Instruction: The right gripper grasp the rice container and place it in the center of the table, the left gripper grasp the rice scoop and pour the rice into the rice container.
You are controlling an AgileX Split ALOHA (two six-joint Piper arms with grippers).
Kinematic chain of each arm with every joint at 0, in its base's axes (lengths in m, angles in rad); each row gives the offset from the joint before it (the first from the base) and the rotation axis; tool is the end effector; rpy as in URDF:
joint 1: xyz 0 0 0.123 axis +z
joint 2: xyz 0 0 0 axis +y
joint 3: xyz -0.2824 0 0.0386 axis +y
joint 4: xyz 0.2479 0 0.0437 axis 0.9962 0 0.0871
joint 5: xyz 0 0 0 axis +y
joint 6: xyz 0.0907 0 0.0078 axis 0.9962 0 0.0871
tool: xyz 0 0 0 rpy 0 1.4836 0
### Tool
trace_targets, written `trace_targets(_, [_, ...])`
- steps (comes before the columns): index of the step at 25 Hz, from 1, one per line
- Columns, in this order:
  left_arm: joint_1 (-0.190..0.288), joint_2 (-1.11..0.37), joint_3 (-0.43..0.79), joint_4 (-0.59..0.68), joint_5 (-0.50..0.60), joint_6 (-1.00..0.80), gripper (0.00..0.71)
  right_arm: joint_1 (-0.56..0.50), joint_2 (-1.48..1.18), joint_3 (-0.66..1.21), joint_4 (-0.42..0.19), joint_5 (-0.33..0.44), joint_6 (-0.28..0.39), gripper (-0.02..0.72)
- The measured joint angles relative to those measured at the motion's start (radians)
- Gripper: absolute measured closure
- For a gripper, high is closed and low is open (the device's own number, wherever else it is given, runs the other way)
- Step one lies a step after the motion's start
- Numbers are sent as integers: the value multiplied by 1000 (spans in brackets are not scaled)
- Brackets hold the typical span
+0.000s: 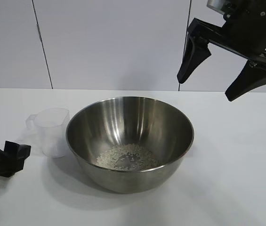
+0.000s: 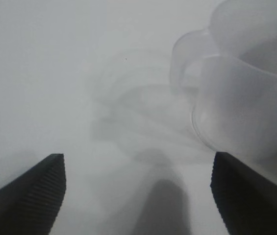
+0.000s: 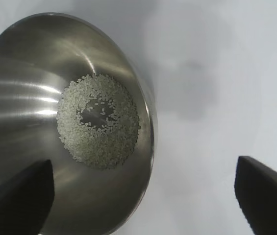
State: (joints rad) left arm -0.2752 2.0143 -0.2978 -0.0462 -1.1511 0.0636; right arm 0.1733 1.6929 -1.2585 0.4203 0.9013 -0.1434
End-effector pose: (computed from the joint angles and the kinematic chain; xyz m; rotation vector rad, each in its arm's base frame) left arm 0.2358 -0.0626 0.0679 0.3007 2.0283 -0.1003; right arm 0.3366 0.0885 0.2534 -0.1489 2.7782 0.5290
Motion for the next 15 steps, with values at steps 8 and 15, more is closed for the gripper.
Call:
trace_targets(8, [0, -285, 103, -78, 63, -44, 104, 0, 0, 0, 0, 0, -5, 9])
trace_targets(15, [0, -574, -54, -79, 708, -52, 104, 0, 0, 0, 0, 0, -6, 9])
